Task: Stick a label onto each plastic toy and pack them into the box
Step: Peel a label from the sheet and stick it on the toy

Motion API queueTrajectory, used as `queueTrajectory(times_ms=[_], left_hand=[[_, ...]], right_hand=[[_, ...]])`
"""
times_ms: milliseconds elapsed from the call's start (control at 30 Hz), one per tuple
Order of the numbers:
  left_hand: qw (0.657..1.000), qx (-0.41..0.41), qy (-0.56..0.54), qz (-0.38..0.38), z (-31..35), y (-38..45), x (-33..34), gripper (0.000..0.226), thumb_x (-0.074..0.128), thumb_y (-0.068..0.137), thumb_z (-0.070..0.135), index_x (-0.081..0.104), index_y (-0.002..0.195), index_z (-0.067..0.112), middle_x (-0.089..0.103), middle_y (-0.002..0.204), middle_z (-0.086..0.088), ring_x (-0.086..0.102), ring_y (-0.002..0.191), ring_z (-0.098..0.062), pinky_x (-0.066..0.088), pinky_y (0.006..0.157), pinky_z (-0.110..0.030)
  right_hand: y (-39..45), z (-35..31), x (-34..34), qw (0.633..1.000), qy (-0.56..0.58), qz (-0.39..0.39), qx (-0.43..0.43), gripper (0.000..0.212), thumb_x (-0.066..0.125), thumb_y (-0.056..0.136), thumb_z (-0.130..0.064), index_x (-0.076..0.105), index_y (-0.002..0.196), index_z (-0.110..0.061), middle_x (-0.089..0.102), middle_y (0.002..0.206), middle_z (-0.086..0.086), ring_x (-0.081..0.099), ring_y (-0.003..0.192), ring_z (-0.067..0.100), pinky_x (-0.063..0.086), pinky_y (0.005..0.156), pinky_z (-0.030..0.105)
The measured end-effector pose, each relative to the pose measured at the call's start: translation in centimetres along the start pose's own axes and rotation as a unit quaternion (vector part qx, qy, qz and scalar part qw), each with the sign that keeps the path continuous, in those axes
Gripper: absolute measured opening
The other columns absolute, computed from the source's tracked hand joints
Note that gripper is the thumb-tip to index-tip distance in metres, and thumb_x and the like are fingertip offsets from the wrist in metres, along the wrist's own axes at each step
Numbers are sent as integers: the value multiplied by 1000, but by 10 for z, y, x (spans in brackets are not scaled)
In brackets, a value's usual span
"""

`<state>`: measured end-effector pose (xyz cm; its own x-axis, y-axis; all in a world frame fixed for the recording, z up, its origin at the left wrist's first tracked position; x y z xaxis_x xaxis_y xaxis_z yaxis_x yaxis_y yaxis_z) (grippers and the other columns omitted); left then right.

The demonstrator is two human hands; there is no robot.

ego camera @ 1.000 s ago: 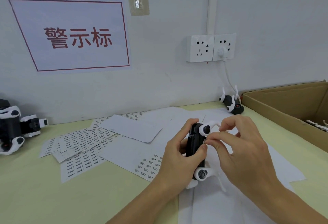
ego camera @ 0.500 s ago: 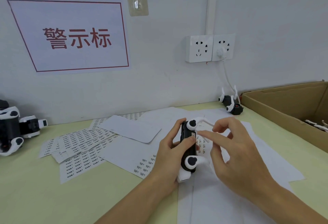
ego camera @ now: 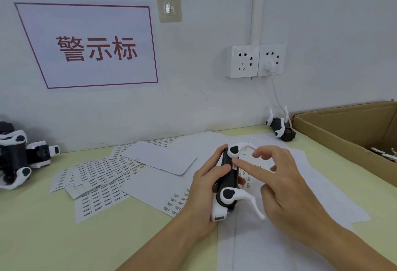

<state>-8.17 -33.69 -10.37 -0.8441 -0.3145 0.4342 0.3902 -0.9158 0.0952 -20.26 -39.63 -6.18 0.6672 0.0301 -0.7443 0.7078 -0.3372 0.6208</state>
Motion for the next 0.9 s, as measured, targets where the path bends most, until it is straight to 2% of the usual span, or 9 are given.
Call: queueTrajectory(times_ms=[167,300,467,600,700,767,833,900], left_hand=[[999,-16,-36,-17,-1,0,0,50,59,83,21,62,131,30,69,102,-5,65,79,-22,53,67,-29],[998,-10,-56,-10,-1,0,-3,42,57,85,17,68,124,30,72,110,-4,68,90,-20,52,77,-30],[996,-23,-80,-20,-1,0,-2,41,57,83,21,70,121,28,74,105,-2,70,77,-16,55,63,-24],[998,-26,-63,-10,-4,1,-5,44,60,82,21,69,123,32,71,96,-3,66,76,-19,54,67,-29],[998,-23,-57,1,-5,2,-7,47,60,83,18,66,127,32,71,105,-6,65,84,-22,53,74,-33],[998,-23,-60,6,-5,2,-8,49,60,80,21,65,128,33,71,109,-8,65,93,-24,52,78,-35],[998,-22,-59,12,-4,2,-8,50,61,80,21,65,128,34,71,110,-9,65,96,-24,53,78,-34],[998,-24,-57,16,-4,1,-8,47,61,84,19,65,128,34,70,114,-9,64,98,-25,52,78,-34]], right_hand=[[0,-1,6,1000,-12,-20,-10,78,41,72,1,54,140,-35,43,127,0,38,118,15,33,90,13],[0,-3,7,999,10,-22,-27,79,42,70,3,58,136,-36,42,126,-3,37,117,11,29,95,7],[-1,-6,8,998,26,-18,-53,79,43,68,6,62,132,-36,44,125,-3,31,120,-1,28,96,6],[-1,-4,5,999,7,11,-36,86,42,67,7,52,142,-32,42,124,-1,35,116,6,29,94,7],[-1,-3,9,1000,-7,-7,-28,90,41,67,6,45,146,-35,38,126,-1,36,116,14,36,86,10],[-2,-3,11,1000,9,-10,-28,89,41,69,6,45,145,-40,35,126,-4,33,116,9,38,83,10],[-1,-4,10,999,30,1,-28,87,40,70,5,47,143,-43,34,124,-9,30,117,1,37,88,8],[-1,-4,9,998,45,9,-32,84,40,71,6,52,139,-42,35,123,-9,31,118,1,32,92,7]])
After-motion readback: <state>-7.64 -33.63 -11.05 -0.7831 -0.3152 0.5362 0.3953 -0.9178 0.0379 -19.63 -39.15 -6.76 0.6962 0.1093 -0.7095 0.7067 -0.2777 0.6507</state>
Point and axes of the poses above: each hand's wrist, its own y-axis towards the middle knuckle, its own x-axis out of the palm, z = x × y, the point moved 7 cm from there along y, towards the middle knuckle
